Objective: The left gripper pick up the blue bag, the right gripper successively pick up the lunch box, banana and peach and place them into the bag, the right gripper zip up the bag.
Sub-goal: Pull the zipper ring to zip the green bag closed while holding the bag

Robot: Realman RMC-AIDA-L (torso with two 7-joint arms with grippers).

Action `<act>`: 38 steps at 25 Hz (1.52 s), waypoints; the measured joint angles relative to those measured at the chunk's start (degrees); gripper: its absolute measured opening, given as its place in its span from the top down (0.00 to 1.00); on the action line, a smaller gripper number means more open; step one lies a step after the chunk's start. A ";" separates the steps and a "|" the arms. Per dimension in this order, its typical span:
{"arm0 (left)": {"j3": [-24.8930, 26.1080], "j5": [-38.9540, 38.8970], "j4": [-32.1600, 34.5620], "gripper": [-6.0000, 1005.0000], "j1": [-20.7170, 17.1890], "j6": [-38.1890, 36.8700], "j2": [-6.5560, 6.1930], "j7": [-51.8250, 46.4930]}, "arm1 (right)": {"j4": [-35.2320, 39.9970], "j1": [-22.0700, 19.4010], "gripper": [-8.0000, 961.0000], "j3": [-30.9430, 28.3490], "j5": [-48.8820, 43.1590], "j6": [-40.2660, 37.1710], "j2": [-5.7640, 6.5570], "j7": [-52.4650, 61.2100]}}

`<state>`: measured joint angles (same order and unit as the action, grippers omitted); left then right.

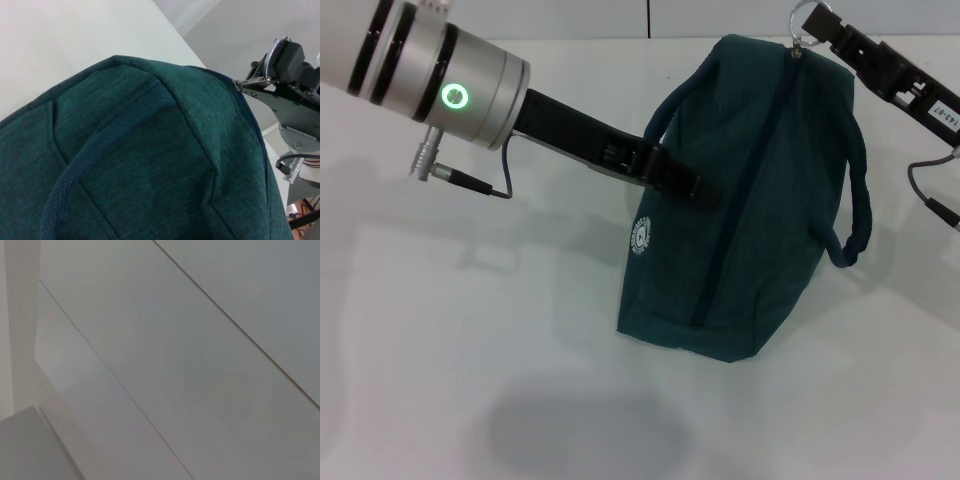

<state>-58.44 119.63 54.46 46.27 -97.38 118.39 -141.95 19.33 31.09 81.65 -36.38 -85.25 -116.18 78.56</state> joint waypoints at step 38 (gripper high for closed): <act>-0.01 -0.89 -2.37 0.95 1.10 -6.33 -2.36 11.31 | -3.06 -0.53 0.98 -0.46 4.02 1.34 0.48 7.99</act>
<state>-58.45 118.74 52.09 47.37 -103.71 116.03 -130.65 16.27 30.56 81.18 -32.36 -83.91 -115.70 86.55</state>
